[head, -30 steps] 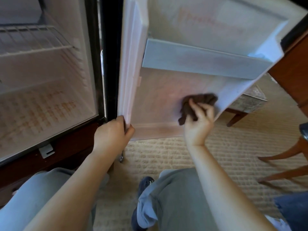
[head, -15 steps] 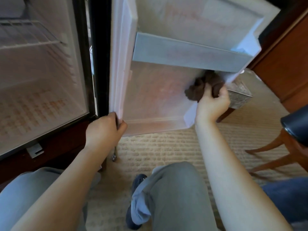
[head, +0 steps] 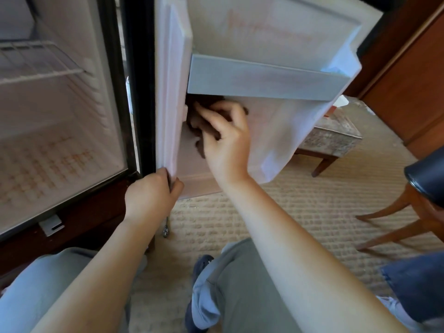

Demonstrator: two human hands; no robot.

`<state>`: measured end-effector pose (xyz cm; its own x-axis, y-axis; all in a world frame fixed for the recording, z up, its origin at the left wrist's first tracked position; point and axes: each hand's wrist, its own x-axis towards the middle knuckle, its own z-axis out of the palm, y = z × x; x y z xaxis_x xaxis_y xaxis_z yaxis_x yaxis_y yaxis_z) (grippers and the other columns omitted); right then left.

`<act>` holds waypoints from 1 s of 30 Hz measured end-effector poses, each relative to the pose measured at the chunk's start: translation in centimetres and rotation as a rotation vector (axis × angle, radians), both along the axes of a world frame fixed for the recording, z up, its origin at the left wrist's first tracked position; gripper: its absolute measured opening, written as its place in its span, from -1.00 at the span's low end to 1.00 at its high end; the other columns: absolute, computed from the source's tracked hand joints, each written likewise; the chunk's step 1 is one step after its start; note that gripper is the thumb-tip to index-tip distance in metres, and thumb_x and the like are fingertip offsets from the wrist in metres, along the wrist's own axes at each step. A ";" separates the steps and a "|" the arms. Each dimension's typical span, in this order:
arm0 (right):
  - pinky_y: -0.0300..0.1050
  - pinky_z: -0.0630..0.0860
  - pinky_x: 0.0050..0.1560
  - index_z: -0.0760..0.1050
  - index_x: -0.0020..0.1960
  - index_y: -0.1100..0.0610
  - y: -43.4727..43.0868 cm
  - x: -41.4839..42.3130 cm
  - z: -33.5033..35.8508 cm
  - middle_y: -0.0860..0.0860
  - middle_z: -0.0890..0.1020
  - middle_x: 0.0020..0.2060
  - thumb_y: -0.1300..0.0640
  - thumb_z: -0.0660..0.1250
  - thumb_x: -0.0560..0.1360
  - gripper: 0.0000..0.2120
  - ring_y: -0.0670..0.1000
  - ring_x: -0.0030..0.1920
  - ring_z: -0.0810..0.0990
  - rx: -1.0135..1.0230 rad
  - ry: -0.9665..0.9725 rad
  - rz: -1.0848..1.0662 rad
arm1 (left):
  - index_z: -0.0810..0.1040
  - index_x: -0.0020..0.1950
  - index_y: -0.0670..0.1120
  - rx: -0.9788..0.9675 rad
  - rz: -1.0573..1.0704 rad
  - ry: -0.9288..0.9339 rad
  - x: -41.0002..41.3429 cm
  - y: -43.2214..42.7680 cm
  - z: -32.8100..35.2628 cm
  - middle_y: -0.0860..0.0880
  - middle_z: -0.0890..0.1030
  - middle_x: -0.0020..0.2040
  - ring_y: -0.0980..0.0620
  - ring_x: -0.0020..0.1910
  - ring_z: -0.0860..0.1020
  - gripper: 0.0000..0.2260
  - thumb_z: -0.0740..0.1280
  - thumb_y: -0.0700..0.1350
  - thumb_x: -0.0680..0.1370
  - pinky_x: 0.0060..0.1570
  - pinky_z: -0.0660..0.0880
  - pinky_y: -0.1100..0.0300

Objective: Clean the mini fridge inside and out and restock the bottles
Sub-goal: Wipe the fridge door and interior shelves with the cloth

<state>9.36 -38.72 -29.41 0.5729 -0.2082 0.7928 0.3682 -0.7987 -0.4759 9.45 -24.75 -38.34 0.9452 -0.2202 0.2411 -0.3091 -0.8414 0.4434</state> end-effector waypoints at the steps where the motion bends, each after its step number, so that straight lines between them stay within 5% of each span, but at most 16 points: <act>1: 0.02 0.52 0.06 0.65 0.08 0.20 -1.4 -0.2 0.1 0.16 0.53 -0.04 0.45 0.35 0.34 -0.64 0.15 0.00 0.54 -0.021 -0.011 -0.050 | 0.38 -0.29 -0.11 0.002 0.002 -0.007 0.0 0.0 0.0 0.01 0.37 -0.50 0.01 -0.57 0.35 -0.73 0.24 -0.01 0.55 -0.55 0.14 0.28; 4: -0.19 0.44 0.19 0.62 0.05 0.26 -6.1 -0.6 0.7 0.21 0.54 -0.04 0.44 0.30 0.31 -0.66 0.10 0.05 0.51 0.085 -0.050 -0.278 | 0.40 -0.30 -0.13 -0.005 -0.009 -0.033 0.0 0.1 -0.1 0.00 0.38 -0.51 -0.04 -0.58 0.37 -0.74 0.27 -0.03 0.54 -0.54 0.16 0.28; 7: -0.54 0.25 0.11 0.55 0.11 0.33 -10.1 -0.3 1.1 0.24 0.55 0.01 0.40 0.29 0.35 -0.67 0.05 0.05 0.48 0.328 -0.096 -0.457 | 0.37 -0.34 -0.13 -0.015 -0.020 -0.057 -0.1 0.2 -0.1 0.00 0.32 -0.55 -0.05 -0.62 0.32 -0.74 0.30 -0.07 0.51 -0.55 0.14 0.30; 10: -0.41 0.34 0.20 0.54 0.21 0.33 -10.9 -0.1 0.6 0.23 0.54 0.12 0.35 0.27 0.43 -0.65 -0.01 0.14 0.51 0.429 -0.119 -0.467 | 0.35 -0.36 -0.12 -0.003 -0.033 -0.055 -0.2 0.2 0.3 0.05 0.24 -0.57 0.00 -0.65 0.23 -0.73 0.32 -0.10 0.48 -0.54 0.07 0.34; 14: -0.20 0.31 0.36 0.50 0.27 0.32 -6.3 0.2 -1.2 0.32 0.44 0.22 0.29 0.28 0.49 -0.64 0.13 0.28 0.41 0.259 -0.118 -0.348 | 0.34 -0.35 -0.12 -0.001 -0.028 -0.052 0.0 0.3 0.3 0.06 0.23 -0.55 0.02 -0.63 0.22 -0.73 0.32 -0.09 0.49 -0.53 0.06 0.33; 17: 0.06 0.34 0.35 0.53 0.27 0.25 -0.5 0.0 -2.1 0.29 0.44 0.23 0.27 0.26 0.47 -0.63 0.23 0.26 0.41 -0.065 -0.084 -0.115 | 0.36 -0.30 -0.11 0.009 -0.030 -0.012 0.1 0.4 0.1 0.03 0.32 -0.51 -0.02 -0.57 0.34 -0.74 0.27 -0.03 0.53 -0.55 0.18 0.27; 23: -0.03 0.41 0.22 0.61 0.20 0.10 0.6 -0.2 -5.6 0.06 0.42 0.24 0.38 0.21 0.45 -0.59 0.15 0.07 0.40 -0.345 -0.071 -0.087 | 0.41 -0.18 -0.11 0.068 -0.041 0.011 0.1 0.8 0.4 0.03 0.37 -0.43 -0.03 -0.49 0.42 -0.76 0.22 0.03 0.56 -0.52 0.22 0.24; 27: 0.03 0.49 0.04 0.64 0.14 0.07 -0.9 -1.7 -11.6 0.07 0.57 0.17 0.32 0.31 0.43 -0.66 0.12 0.06 0.41 -0.562 0.197 0.041 | 0.49 -0.08 -0.13 0.106 -0.046 0.012 0.0 1.2 0.6 -0.01 0.45 -0.37 -0.05 -0.44 0.46 -0.75 0.22 0.05 0.55 -0.50 0.22 0.22; 30: -0.07 0.40 0.07 0.65 0.09 0.07 -0.4 -2.6 -13.8 0.05 0.60 0.12 0.35 0.41 0.35 -0.64 0.12 0.06 0.44 -0.542 0.360 0.052 | 0.50 -0.08 -0.13 0.099 -0.052 0.000 0.0 1.4 0.6 0.00 0.44 -0.38 -0.02 -0.45 0.45 -0.76 0.22 0.04 0.54 -0.52 0.20 0.23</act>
